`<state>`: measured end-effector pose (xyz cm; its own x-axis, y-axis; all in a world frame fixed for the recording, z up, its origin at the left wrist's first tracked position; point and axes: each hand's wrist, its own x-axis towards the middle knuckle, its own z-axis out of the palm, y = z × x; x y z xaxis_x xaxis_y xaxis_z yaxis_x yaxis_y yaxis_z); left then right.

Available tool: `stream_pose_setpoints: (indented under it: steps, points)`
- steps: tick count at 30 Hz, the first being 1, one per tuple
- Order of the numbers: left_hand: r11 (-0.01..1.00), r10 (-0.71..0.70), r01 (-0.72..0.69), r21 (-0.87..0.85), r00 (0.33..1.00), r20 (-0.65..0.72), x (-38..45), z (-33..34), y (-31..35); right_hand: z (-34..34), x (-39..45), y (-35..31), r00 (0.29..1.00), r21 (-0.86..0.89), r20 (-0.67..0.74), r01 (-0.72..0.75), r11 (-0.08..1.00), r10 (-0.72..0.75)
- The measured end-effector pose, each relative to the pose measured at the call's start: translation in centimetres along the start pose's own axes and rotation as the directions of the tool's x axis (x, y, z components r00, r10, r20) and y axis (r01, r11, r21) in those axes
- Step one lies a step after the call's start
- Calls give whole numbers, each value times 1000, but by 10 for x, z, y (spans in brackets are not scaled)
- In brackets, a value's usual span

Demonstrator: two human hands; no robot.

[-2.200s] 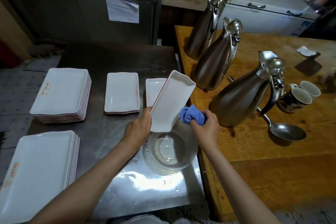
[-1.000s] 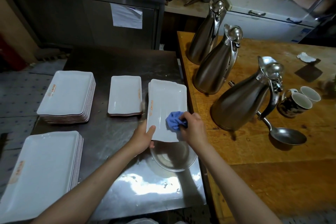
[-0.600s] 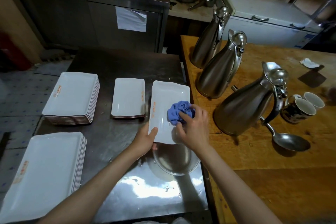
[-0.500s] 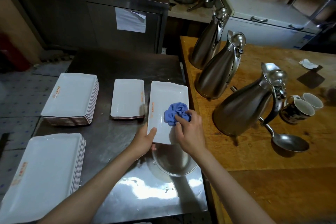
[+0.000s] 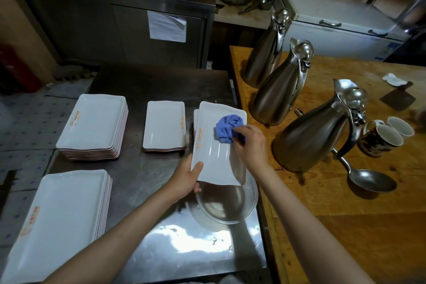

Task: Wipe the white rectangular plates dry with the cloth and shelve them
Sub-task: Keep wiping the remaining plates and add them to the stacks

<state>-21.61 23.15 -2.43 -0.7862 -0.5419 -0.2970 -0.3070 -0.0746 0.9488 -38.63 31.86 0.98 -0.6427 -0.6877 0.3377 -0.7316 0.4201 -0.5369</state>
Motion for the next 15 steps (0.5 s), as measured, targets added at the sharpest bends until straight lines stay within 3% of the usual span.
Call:
stream_pose_setpoints:
  steps: [5, 15]
  points:
    - [1000, -5, 5, 11, 1000, 10, -2, 0, -1, -5, 21, -2, 973, 48, -11, -228, 972, 229]
    - [998, 10, -17, 58, 993, 121, -6, -11, 9, -7, 30, -5, 975, 13, -9, -223, 975, 223]
